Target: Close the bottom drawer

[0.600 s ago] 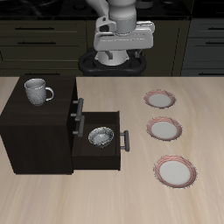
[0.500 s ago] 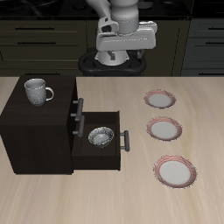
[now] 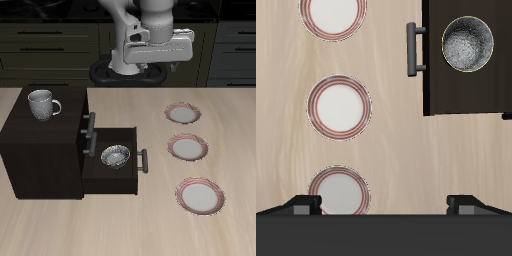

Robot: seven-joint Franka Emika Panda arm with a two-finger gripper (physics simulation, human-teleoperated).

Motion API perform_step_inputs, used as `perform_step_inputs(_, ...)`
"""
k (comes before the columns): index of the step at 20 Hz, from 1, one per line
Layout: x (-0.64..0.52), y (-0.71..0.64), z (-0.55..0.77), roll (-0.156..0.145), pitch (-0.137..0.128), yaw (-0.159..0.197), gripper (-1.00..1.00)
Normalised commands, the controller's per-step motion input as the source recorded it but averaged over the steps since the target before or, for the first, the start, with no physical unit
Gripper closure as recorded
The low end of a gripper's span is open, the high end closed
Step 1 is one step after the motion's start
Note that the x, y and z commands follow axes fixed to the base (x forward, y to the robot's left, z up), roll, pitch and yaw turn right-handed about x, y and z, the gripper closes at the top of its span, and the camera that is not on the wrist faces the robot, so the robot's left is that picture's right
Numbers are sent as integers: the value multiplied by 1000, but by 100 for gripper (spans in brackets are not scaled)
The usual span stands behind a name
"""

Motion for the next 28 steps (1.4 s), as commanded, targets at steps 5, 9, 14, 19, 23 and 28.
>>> perform_step_inputs(5,196,359,14,35,0,19,-100)
perform_step_inputs(9,220,331,36,36,1,-3,-100)
perform_step_inputs(14,274,262,74,-7,-17,-19,-100)
perform_step_inputs(19,361,246,42,-12,-21,-41,-100)
perform_step_inputs(23,294,104,62,-18,-28,-20,-100)
perform_step_inputs(28,370,-17,64,-27,-11,-63,-100)
